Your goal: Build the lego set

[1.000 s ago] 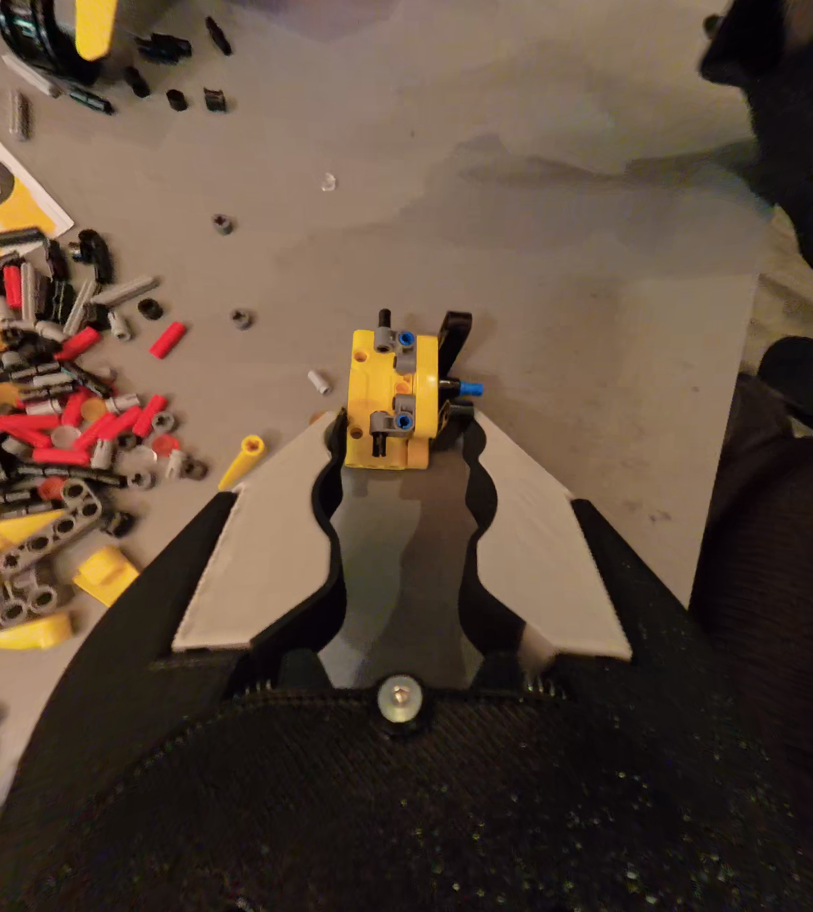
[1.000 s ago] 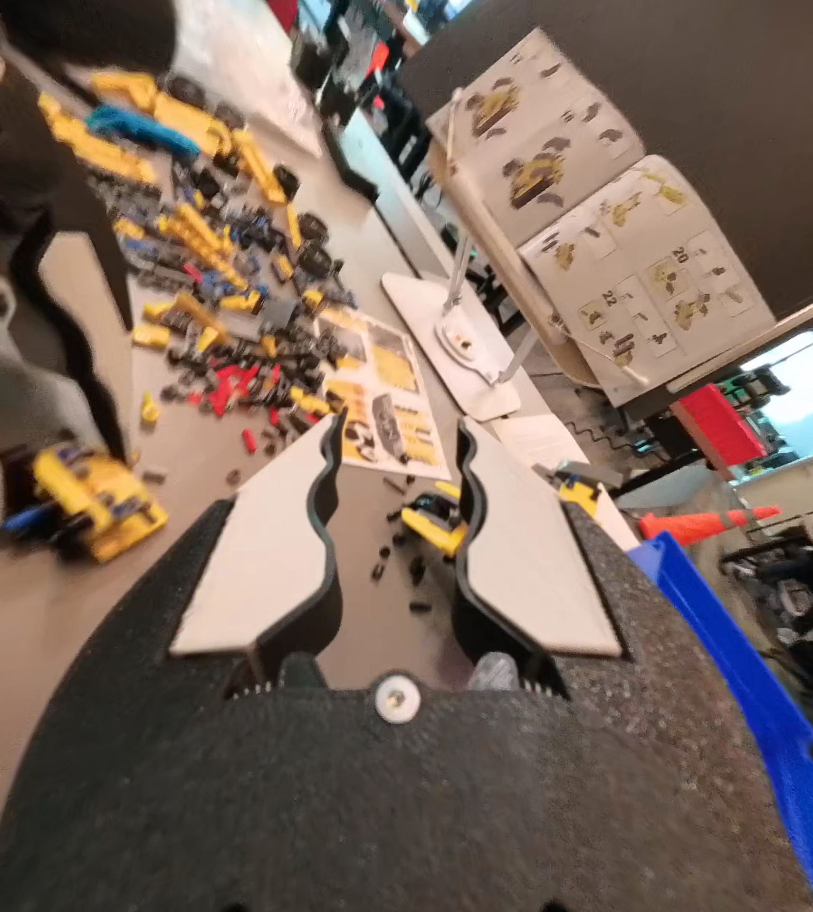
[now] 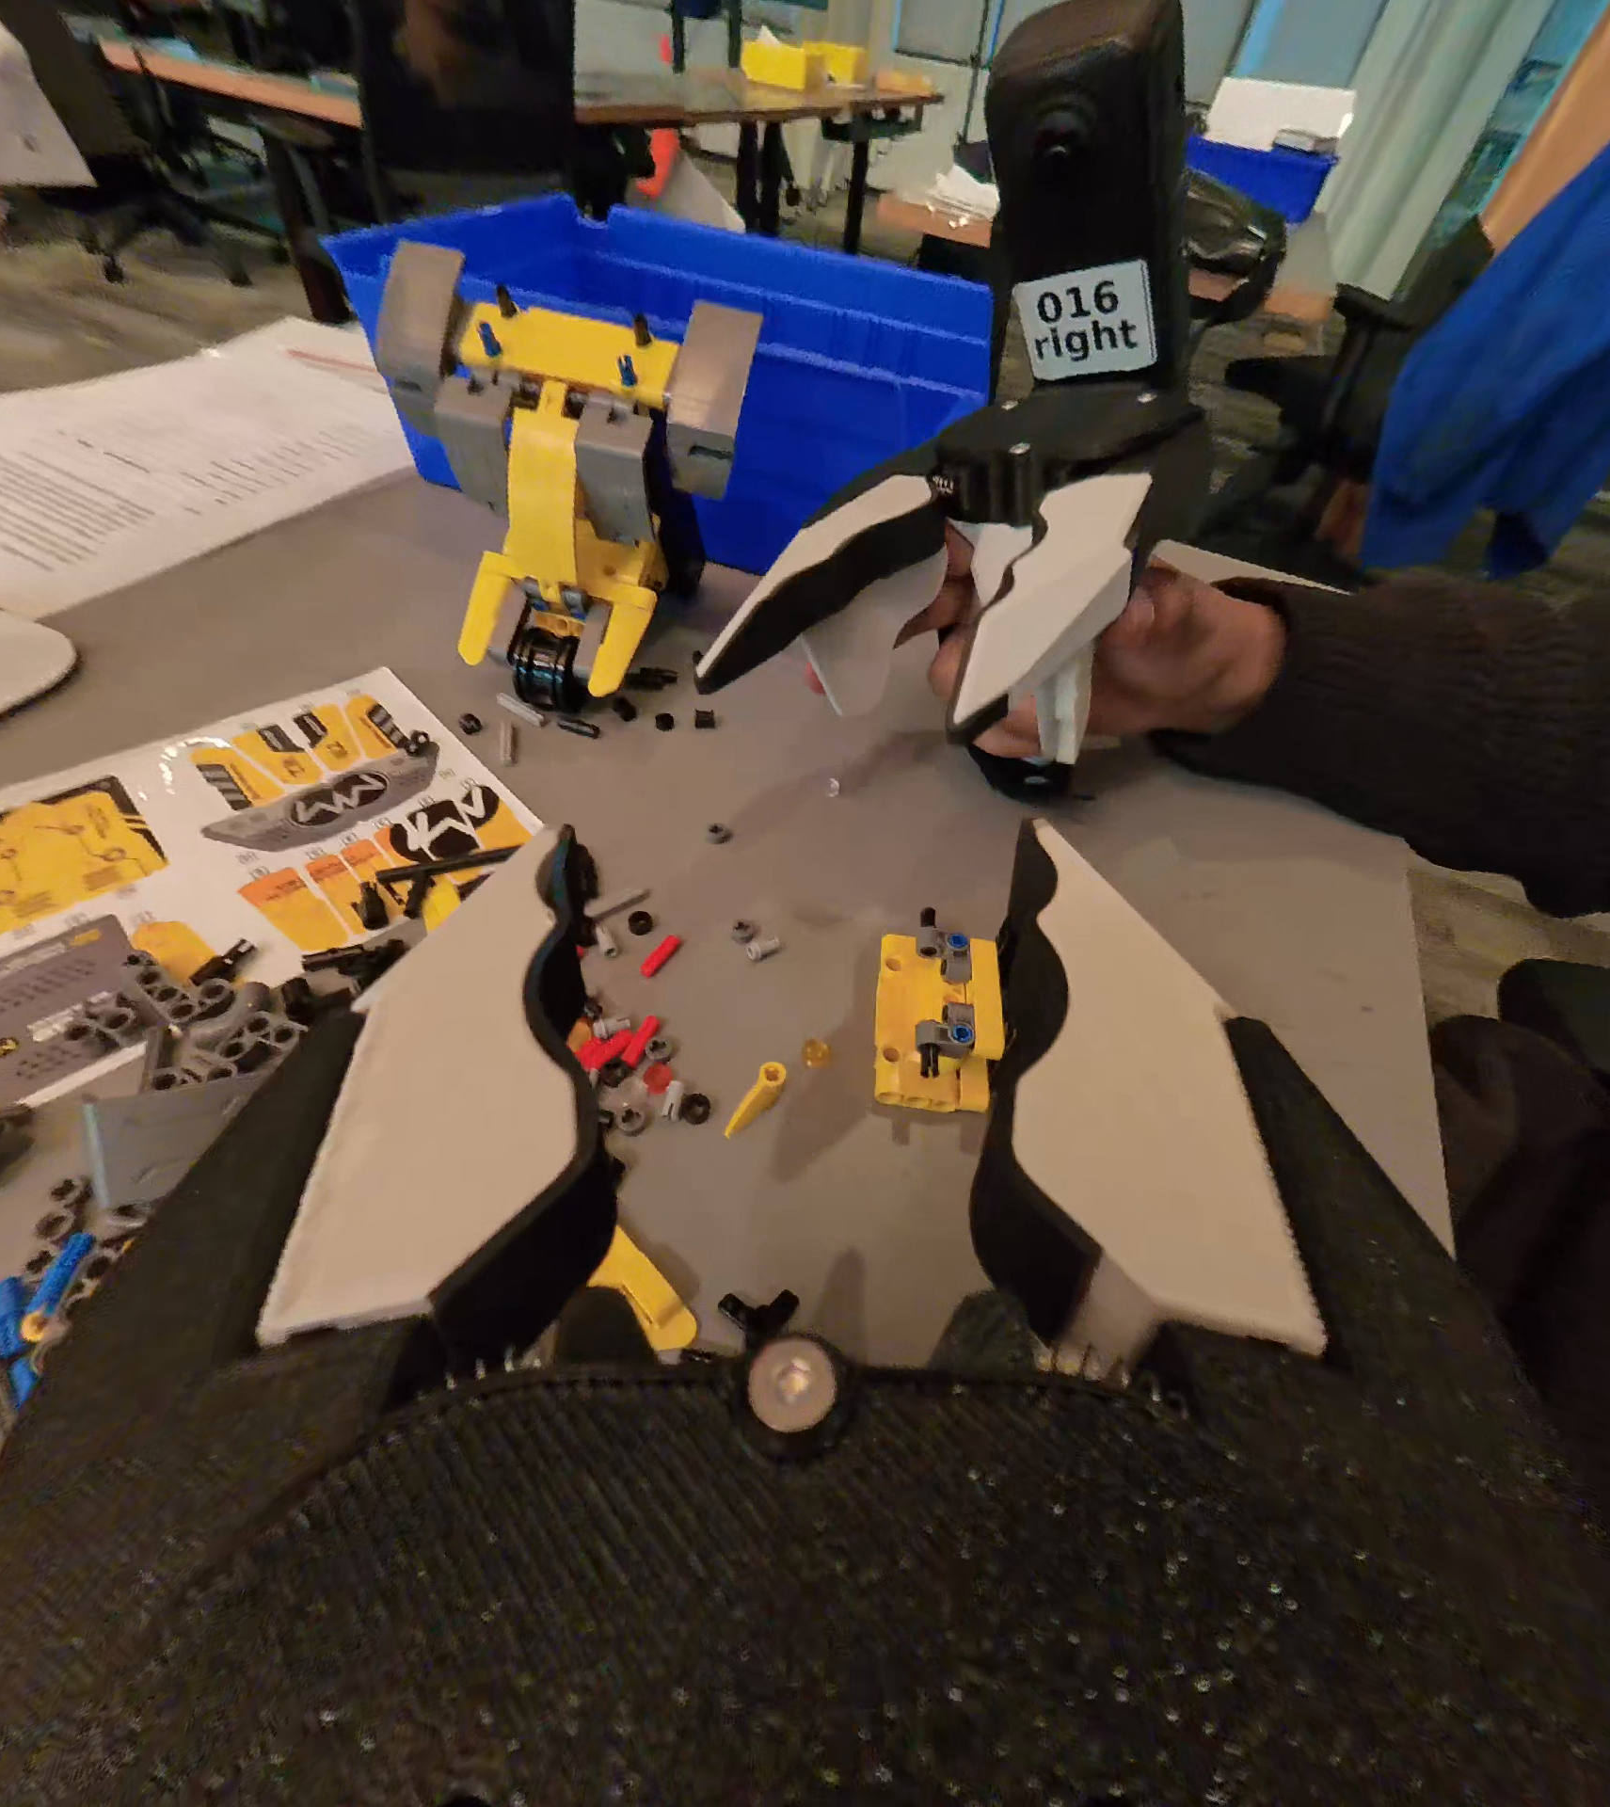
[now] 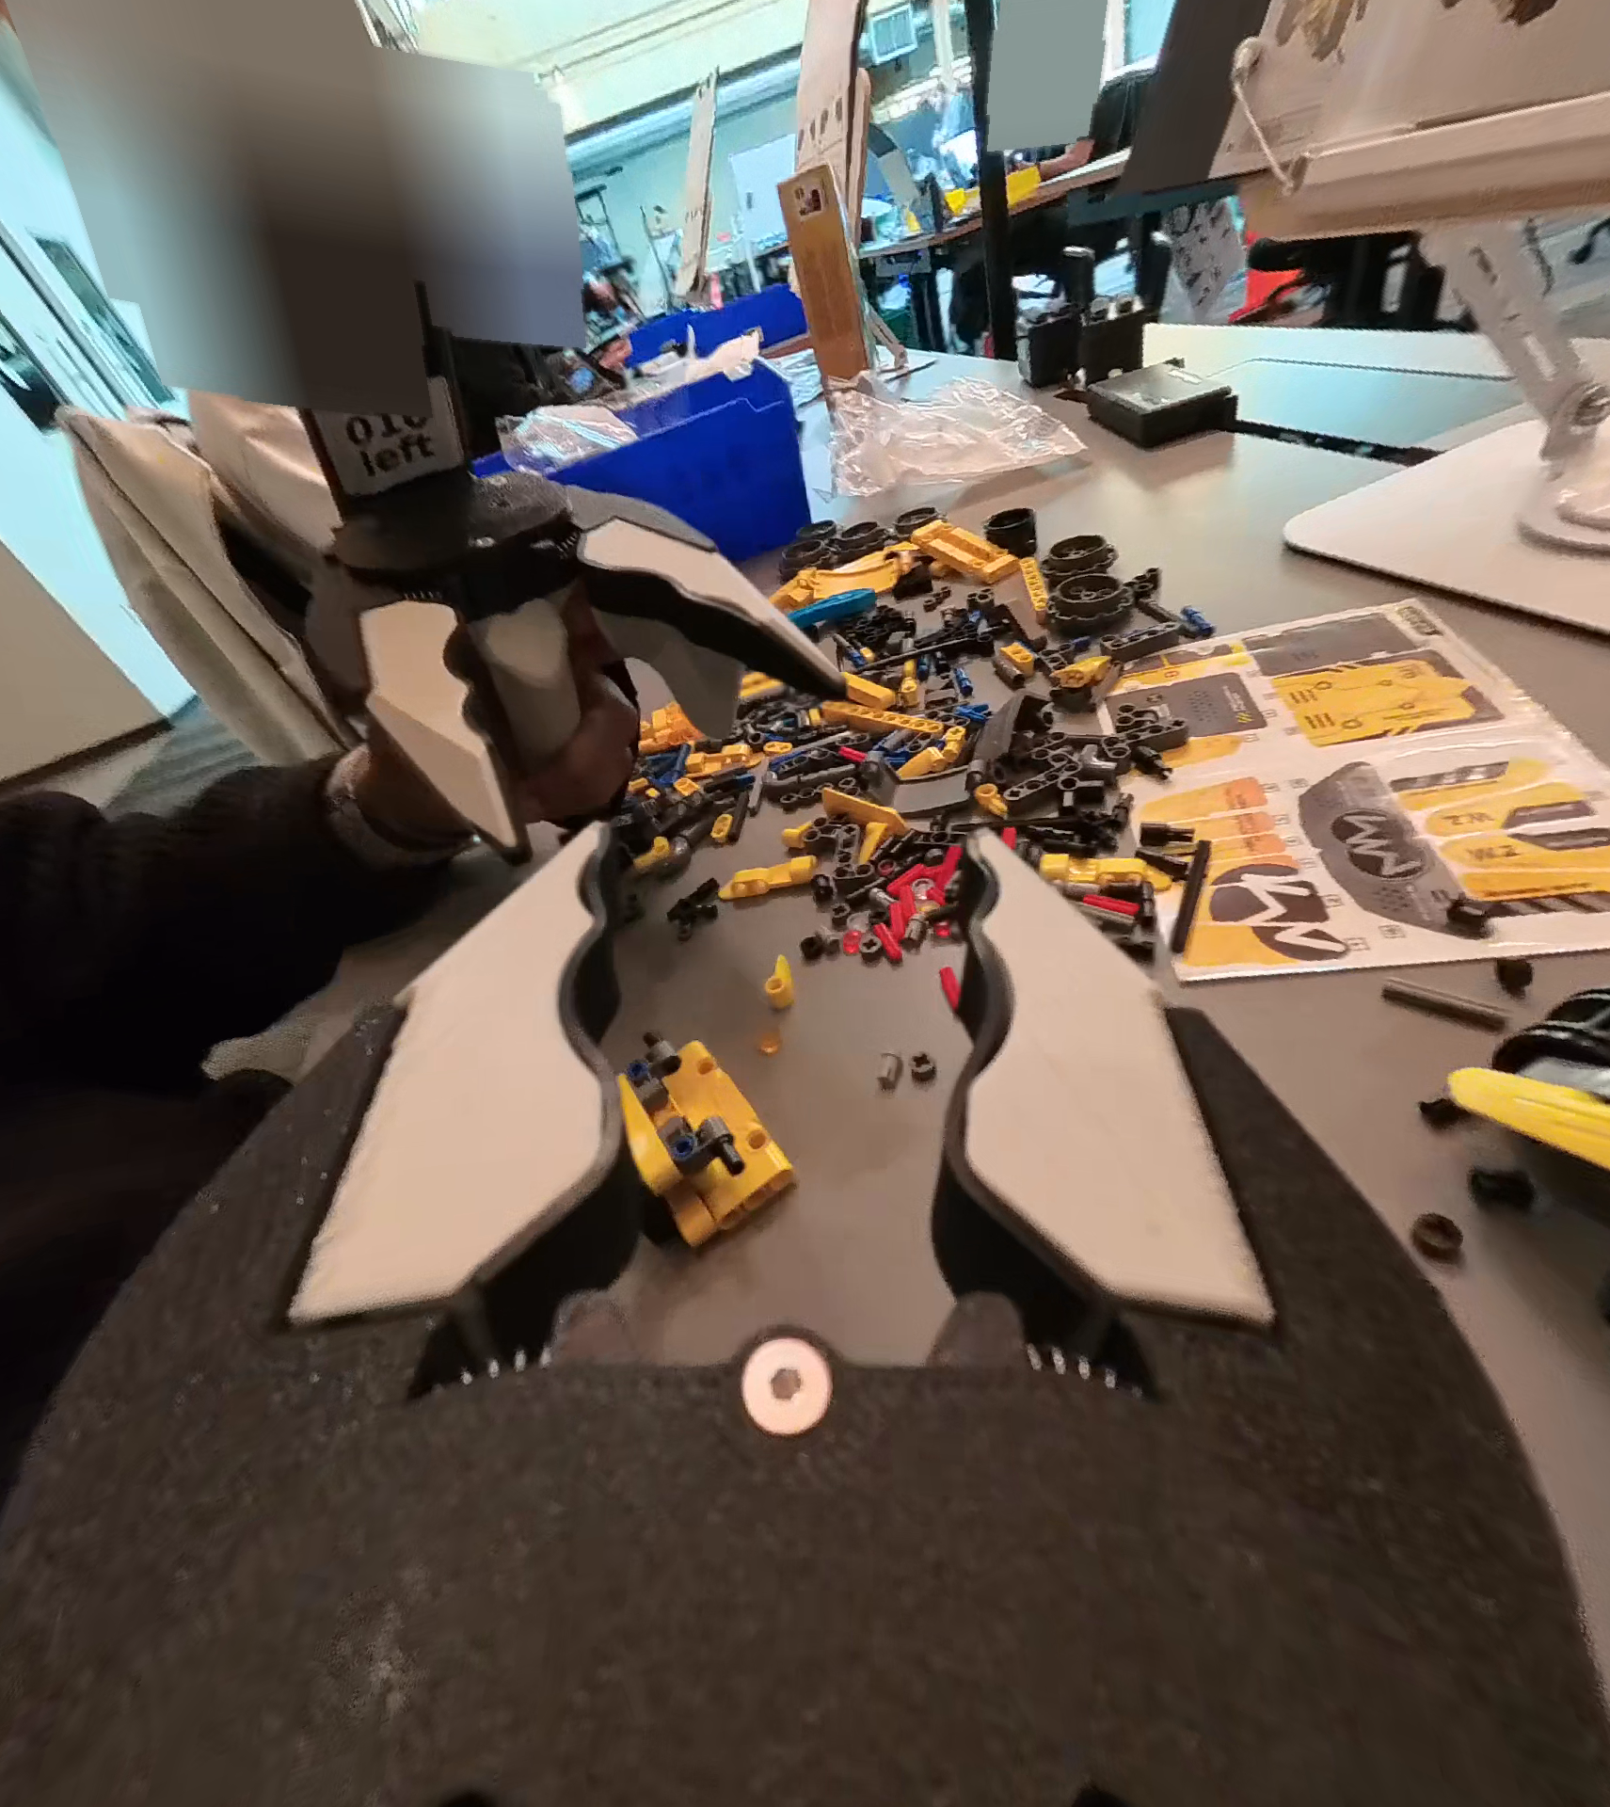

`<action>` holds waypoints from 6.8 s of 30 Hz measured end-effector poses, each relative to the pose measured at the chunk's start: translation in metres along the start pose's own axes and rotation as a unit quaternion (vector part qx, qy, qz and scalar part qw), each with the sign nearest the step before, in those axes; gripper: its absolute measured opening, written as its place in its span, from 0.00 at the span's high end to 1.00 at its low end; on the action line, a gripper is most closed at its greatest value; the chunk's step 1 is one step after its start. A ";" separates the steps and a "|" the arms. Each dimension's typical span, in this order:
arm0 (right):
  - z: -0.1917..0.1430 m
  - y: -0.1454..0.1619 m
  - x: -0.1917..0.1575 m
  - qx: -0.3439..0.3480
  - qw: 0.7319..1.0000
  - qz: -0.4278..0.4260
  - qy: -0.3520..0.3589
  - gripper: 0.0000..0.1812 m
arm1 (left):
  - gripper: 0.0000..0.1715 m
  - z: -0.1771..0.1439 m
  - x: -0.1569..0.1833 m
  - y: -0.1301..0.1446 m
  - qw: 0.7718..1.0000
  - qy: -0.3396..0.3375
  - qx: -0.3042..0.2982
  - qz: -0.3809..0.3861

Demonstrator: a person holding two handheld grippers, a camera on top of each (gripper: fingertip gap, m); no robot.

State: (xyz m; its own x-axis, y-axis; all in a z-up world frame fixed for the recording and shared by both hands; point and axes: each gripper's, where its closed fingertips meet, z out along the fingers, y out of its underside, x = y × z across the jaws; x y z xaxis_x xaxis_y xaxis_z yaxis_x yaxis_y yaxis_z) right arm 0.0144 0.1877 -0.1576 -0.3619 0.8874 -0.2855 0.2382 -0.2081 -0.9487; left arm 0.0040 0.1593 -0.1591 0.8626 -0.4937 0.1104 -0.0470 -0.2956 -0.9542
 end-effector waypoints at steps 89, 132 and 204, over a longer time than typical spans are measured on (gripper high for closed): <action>-0.007 -0.016 -0.020 0.015 0.996 -0.074 0.041 0.70 | 0.62 0.003 0.016 0.013 0.999 -0.023 -0.008 0.032; 0.020 0.056 -0.018 -0.162 0.986 0.005 0.043 0.71 | 0.61 0.008 0.030 0.018 0.999 0.046 -0.018 -0.016; 0.020 0.051 -0.013 -0.143 0.988 0.024 0.053 0.63 | 0.59 0.009 0.032 0.020 0.997 0.060 -0.020 -0.037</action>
State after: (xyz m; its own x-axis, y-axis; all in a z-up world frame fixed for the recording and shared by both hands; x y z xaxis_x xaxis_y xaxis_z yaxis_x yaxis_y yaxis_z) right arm 0.0134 0.1578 -0.2048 -0.2516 0.9207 -0.2983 0.5030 -0.1390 -0.8531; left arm 0.0352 0.1453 -0.1767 0.7981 -0.5630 0.2145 -0.0076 -0.3655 -0.9308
